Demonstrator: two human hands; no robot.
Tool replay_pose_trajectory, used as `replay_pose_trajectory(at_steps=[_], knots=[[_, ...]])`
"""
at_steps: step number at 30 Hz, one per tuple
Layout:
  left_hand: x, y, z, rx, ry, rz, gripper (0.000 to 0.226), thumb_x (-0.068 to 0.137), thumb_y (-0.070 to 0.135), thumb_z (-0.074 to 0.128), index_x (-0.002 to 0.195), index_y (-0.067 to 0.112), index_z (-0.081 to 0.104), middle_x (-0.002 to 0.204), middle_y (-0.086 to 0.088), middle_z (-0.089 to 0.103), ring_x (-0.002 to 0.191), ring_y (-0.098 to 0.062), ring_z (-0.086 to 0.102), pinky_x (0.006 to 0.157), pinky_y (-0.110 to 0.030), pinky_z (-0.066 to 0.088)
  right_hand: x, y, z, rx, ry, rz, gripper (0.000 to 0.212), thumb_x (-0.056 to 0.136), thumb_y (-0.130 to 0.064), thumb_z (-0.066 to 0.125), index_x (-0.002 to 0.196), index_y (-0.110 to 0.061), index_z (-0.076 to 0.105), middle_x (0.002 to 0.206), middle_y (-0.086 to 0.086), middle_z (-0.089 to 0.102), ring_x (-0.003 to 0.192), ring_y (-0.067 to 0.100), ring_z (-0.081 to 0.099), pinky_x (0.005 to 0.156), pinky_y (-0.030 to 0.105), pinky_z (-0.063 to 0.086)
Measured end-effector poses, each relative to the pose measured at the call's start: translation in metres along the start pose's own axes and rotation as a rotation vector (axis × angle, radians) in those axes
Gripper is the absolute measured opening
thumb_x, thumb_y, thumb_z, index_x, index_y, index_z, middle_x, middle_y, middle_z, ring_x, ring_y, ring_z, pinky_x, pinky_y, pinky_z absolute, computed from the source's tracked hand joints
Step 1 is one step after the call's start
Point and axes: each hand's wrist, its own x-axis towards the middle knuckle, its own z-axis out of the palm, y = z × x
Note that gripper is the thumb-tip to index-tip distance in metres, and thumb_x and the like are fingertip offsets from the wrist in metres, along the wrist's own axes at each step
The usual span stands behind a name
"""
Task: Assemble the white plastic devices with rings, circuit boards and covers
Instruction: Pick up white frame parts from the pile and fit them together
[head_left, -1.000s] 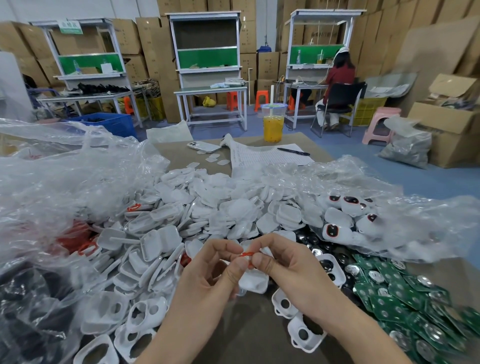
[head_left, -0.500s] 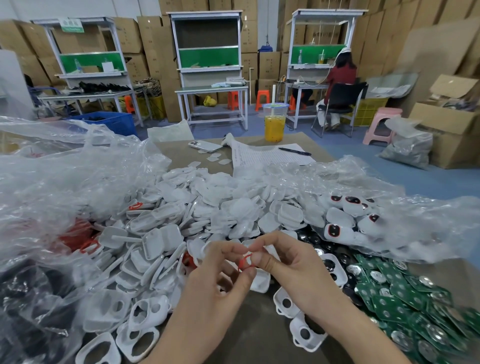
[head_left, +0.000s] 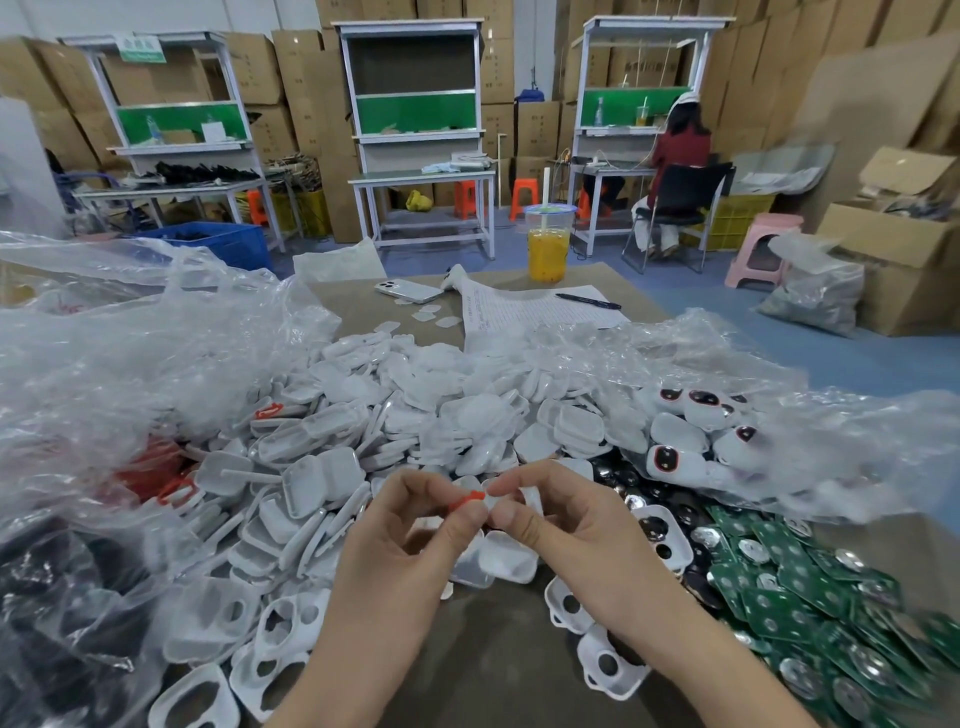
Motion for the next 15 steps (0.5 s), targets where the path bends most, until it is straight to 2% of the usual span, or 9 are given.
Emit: replay_pose_trajectory(at_steps=[2,5,7,10,12,15], knots=[[0.0007,0.0014,-0.0009,-0.055,-0.04,-0.024,0.024,0.064,0.038,0.082,0.076,0.025,0.066,0.082,0.002,0.075,0.071,-0.01,0.068,0.062,-0.015,0.052,0.0001,0.0009,0.0005,-0.01,0.0,-0.012,0.025,0.083,-0.057,0.072,0.1,-0.038,0.072,0.084,0.01,0.069,0.069,0.022,0.06,0.072,0.033,0.049],[0.0008,-0.0007,-0.0011,-0.091,-0.093,-0.032,0.023,0.069,0.029,0.092,0.075,0.025,0.07,0.084,-0.003,0.076,0.082,-0.015,0.073,0.069,-0.021,0.057,0.0,-0.0011,-0.0008,0.003,0.023,-0.053,0.018,0.086,-0.049,0.071,0.1,-0.038,0.073,0.074,-0.012,0.068,0.062,0.003,0.059,0.064,0.017,0.047],[0.0006,-0.0013,-0.0006,-0.098,-0.108,-0.039,0.017,0.071,0.028,0.087,0.076,0.024,0.072,0.085,-0.005,0.076,0.08,-0.016,0.072,0.068,-0.023,0.058,-0.0004,-0.001,-0.0013,-0.004,0.011,-0.051,0.012,0.089,-0.044,0.07,0.099,-0.039,0.074,0.081,-0.011,0.072,0.07,0.011,0.065,0.068,0.027,0.054],[-0.0009,-0.0008,-0.0008,-0.105,-0.113,-0.049,0.019,0.072,0.029,0.087,0.08,0.02,0.073,0.083,-0.01,0.075,0.077,-0.017,0.069,0.063,-0.021,0.056,-0.0011,-0.0011,-0.0001,-0.028,-0.006,-0.05,0.009,0.091,-0.041,0.07,0.098,-0.038,0.075,0.081,-0.007,0.072,0.073,0.019,0.065,0.07,0.032,0.055],[-0.0023,0.0,-0.0006,-0.085,-0.117,-0.054,0.019,0.075,0.032,0.088,0.084,0.022,0.074,0.083,-0.011,0.074,0.077,-0.02,0.069,0.064,-0.021,0.056,-0.0005,-0.0009,-0.0004,-0.02,-0.003,-0.035,0.006,0.09,-0.038,0.071,0.095,-0.037,0.075,0.086,-0.003,0.075,0.083,0.03,0.067,0.081,0.046,0.054],[-0.0037,0.001,-0.0003,-0.034,-0.107,-0.034,0.019,0.077,0.037,0.087,0.086,0.027,0.074,0.086,-0.006,0.076,0.081,-0.024,0.071,0.065,-0.018,0.055,0.0005,-0.0017,-0.0008,-0.009,0.004,-0.02,0.011,0.085,-0.041,0.071,0.093,-0.035,0.076,0.089,-0.004,0.077,0.089,0.026,0.071,0.089,0.049,0.054]])
